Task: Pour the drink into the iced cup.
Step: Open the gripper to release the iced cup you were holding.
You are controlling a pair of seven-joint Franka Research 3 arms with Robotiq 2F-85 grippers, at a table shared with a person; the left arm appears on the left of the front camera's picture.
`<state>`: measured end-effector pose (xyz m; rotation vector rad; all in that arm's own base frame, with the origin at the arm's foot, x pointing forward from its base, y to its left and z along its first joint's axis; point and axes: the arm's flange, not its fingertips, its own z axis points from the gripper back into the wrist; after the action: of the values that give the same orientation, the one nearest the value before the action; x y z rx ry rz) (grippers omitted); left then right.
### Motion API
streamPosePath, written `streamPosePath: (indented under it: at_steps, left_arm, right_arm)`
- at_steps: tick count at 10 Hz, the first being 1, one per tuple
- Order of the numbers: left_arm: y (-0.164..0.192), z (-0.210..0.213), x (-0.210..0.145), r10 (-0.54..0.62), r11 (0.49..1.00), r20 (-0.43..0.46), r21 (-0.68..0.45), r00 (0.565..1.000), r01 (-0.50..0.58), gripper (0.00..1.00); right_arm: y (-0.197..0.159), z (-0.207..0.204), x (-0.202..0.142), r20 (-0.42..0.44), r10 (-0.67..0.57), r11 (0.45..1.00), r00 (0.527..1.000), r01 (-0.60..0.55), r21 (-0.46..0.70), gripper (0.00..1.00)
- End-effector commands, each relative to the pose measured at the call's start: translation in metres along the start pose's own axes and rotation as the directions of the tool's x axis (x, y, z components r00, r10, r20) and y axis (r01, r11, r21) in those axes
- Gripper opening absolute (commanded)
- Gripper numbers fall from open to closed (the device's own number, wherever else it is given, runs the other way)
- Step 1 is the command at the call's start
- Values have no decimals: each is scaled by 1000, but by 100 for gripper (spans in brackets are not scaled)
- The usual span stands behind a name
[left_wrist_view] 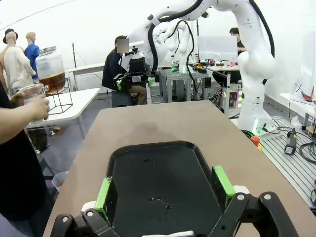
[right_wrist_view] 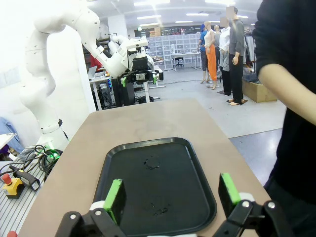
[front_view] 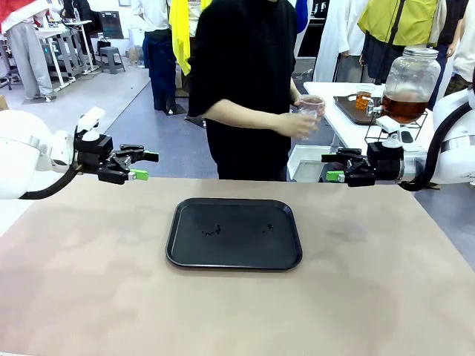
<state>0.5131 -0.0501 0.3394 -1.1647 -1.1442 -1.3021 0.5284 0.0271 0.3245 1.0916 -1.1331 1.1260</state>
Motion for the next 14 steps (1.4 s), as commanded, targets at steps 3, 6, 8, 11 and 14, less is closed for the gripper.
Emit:
streamPosePath:
  at_steps: [3, 6, 8, 11, 14]
  left_arm:
    - [0, 1, 0, 0, 1000, 2, 3, 1000, 0, 100]
    - [0, 1, 0, 0, 1000, 2, 3, 1000, 0, 100]
    - [0, 1, 0, 0, 1000, 2, 3, 1000, 0, 100]
    - [0, 1, 0, 0, 1000, 2, 3, 1000, 0, 100]
    - [0, 1, 0, 0, 1000, 2, 3, 1000, 0, 100]
  right_arm:
    - [1, 2, 3, 7, -12, 1000, 1000, 12, 8, 100]
    - [1, 2, 3, 7, -12, 1000, 1000, 12, 8, 100]
    - [1, 2, 3, 7, -12, 1000, 1000, 12, 8, 100]
    - [1, 2, 3, 7, -12, 1000, 1000, 12, 8, 100]
    - [1, 2, 3, 7, -12, 1000, 1000, 12, 8, 100]
